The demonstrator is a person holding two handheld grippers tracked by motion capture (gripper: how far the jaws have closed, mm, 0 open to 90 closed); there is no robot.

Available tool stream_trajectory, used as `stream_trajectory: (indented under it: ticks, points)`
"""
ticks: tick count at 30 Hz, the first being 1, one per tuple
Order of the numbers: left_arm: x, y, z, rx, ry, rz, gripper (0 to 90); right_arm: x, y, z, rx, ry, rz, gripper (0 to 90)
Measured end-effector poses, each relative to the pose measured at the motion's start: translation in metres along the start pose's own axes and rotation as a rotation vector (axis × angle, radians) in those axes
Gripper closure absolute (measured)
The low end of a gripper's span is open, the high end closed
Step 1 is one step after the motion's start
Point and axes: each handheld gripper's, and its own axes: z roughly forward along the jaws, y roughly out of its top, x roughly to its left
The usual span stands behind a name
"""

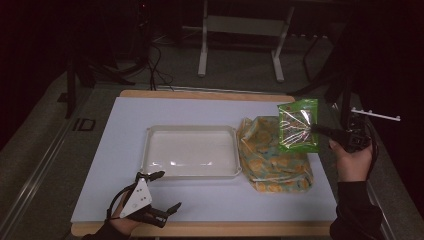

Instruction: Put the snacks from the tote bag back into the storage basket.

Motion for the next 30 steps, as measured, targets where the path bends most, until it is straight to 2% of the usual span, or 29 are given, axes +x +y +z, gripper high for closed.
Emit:
stream_trajectory:
  ticks: [7,10,19,27,30]
  points:
    - [0.000,0.000,0.000,-0.002,0.001,-0.001,0.3,0.022,0.009,0.007,-0.003,0.026,-0.031,89.1]
    - [0.000,0.000,0.000,-0.002,0.001,-0.001,0.3,0.027,0.011,0.009,-0.003,0.035,-0.036,89.1]
    - [-0.001,0.000,-0.001,-0.003,-0.001,-0.003,0.3,0.056,0.016,0.026,0.011,0.082,-0.068,89.1]
    - [-0.002,0.000,-0.001,-0.003,-0.002,-0.004,0.3,0.077,0.016,0.042,0.024,0.121,-0.080,89.1]
    - [-0.002,0.000,-0.001,-0.005,-0.003,-0.004,0.3,0.080,0.015,0.046,0.028,0.129,-0.083,89.0]
